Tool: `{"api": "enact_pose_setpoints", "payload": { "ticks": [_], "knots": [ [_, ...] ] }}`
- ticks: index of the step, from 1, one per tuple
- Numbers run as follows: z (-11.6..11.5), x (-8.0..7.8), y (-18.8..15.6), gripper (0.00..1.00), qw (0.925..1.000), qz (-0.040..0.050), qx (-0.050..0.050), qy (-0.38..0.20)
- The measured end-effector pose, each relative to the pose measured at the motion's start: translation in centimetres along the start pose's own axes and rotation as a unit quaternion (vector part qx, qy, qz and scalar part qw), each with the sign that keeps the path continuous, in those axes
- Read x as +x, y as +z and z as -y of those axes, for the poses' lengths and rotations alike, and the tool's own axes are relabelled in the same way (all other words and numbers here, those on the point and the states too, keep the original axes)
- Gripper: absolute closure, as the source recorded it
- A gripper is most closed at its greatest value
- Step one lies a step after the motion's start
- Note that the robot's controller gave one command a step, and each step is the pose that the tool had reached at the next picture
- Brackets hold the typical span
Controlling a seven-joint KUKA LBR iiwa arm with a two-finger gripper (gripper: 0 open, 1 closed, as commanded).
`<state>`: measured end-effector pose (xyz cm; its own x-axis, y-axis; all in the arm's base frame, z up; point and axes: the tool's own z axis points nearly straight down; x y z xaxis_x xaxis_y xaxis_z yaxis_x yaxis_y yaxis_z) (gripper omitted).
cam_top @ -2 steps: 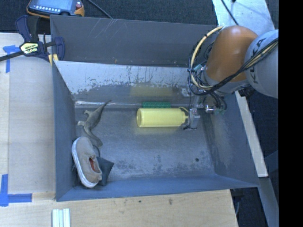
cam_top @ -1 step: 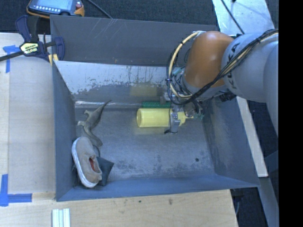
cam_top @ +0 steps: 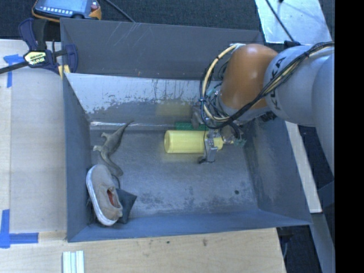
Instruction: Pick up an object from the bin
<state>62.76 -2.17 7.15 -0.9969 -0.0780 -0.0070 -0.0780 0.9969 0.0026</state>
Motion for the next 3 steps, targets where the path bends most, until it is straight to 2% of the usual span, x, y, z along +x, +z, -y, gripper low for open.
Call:
{"api": "enact_pose_setpoints", "payload": {
  "ticks": [1,2,3],
  "knots": [
    [-2.19,-0.27,-0.88,1.0,0.9966,0.0086,0.004,0.082],
    [-2.19,-0.27,-0.88,1.0,0.9966,0.0086,0.004,0.082],
    [-2.01,-0.5,-1.55,1.0,0.9966,0.0021,0.002,0.082]
  ]
}}
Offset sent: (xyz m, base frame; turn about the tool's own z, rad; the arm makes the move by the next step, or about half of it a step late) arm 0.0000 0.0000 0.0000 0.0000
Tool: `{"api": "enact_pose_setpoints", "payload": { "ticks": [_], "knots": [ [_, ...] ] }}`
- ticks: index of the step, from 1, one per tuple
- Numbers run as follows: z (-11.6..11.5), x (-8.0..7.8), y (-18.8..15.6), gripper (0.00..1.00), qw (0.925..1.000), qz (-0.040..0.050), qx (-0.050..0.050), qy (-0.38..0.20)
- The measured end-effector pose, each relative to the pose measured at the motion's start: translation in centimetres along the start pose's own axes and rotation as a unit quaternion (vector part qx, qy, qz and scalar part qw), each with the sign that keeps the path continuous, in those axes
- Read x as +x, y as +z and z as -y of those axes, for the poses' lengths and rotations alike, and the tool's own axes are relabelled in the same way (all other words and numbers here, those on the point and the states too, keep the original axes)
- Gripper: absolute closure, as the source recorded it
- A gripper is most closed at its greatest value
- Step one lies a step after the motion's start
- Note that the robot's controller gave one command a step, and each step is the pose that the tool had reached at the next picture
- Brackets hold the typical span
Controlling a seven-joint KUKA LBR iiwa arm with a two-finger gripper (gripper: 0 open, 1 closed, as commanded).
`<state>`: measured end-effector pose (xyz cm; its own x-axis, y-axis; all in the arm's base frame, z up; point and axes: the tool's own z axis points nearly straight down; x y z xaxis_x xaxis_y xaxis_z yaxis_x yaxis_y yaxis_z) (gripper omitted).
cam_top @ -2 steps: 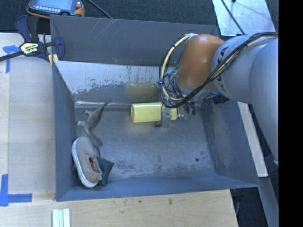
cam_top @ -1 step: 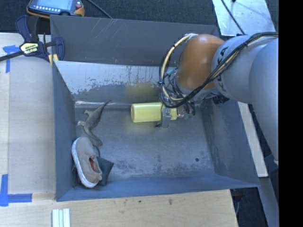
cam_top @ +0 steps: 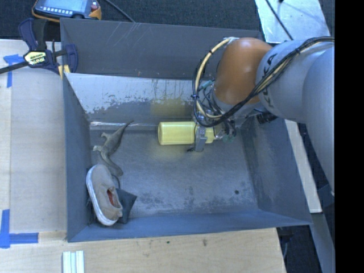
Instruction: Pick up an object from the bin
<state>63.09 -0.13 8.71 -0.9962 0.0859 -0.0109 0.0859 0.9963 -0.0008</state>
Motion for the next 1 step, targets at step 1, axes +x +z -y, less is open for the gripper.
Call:
{"api": "enact_pose_setpoints", "payload": {
  "ticks": [1],
  "knots": [
    [-0.08,-0.12,-7.42,1.0,1.0,0.0002,-0.001,-0.001]
  ]
}}
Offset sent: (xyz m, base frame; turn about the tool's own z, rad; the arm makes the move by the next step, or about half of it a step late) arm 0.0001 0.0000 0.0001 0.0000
